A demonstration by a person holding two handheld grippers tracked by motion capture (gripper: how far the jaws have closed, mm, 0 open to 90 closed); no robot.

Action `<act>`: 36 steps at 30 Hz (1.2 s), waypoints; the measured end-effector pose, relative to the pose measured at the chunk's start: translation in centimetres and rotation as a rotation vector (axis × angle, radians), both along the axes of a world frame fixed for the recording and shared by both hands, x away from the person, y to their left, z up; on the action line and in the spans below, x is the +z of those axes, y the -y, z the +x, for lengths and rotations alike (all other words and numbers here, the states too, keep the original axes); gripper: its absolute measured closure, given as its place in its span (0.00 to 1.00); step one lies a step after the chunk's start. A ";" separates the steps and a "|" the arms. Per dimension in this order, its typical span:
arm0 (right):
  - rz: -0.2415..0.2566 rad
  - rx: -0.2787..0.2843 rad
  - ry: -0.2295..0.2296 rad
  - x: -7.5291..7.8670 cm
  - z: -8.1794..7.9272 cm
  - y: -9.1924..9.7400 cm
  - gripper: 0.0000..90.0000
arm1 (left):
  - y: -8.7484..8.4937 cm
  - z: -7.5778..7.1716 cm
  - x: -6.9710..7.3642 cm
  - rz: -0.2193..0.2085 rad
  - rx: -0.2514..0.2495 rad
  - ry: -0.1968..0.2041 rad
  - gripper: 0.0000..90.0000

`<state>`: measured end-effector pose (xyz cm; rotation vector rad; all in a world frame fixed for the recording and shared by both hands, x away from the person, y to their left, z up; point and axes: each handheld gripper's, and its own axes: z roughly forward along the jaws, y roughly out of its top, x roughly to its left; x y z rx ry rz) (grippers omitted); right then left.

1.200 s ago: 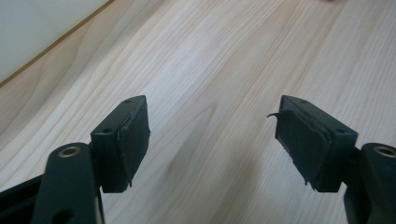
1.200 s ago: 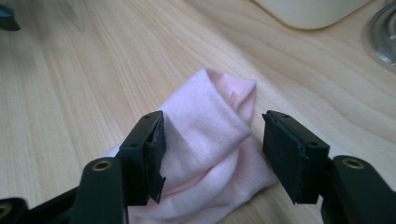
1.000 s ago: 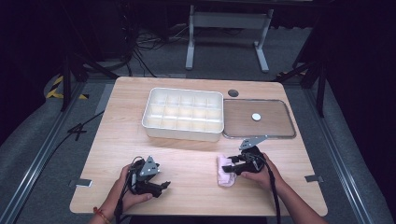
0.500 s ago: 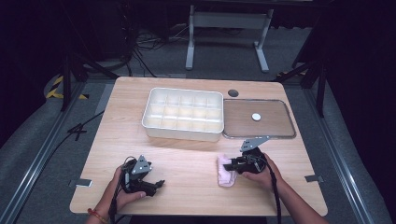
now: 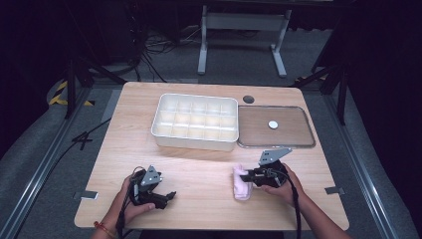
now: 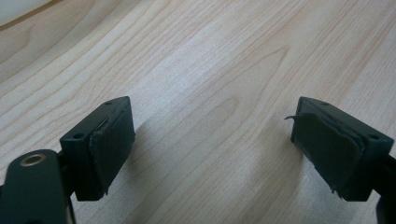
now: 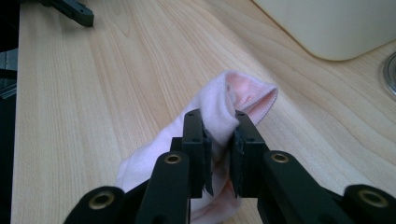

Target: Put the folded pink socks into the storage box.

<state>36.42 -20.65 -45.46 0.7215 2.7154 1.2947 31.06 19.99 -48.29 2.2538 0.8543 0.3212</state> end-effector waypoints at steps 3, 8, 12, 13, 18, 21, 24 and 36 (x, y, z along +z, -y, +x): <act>0.002 -0.004 0.018 0.4 -0.2 0.1 0.88 | 0.0 0.1 0.0 0.008 -0.005 0.006 0.14; -0.001 -0.007 0.051 0.8 -0.3 0.2 0.88 | 0.0 0.1 0.0 0.009 -0.008 0.005 0.14; -0.004 -0.011 0.057 0.9 -0.4 0.3 0.88 | 0.0 0.1 0.0 0.003 -0.005 -0.001 0.14; -0.003 -0.008 0.061 0.9 -0.4 0.3 0.88 | 0.0 0.1 0.0 0.003 -0.005 -0.001 0.14; -0.002 -0.010 0.082 1.2 -0.5 0.3 0.88 | 0.1 0.1 0.0 0.001 -0.005 -0.003 0.14; 0.003 -0.010 0.100 1.4 -0.6 0.4 0.88 | 0.1 0.1 0.0 0.001 -0.005 -0.002 0.14; 0.008 -0.018 0.111 1.7 -0.7 0.5 0.88 | 0.0 0.1 0.0 0.003 -0.004 -0.001 0.14; 0.035 -0.028 0.161 2.5 -1.0 0.9 0.88 | 0.1 0.1 0.0 0.003 -0.001 -0.001 0.14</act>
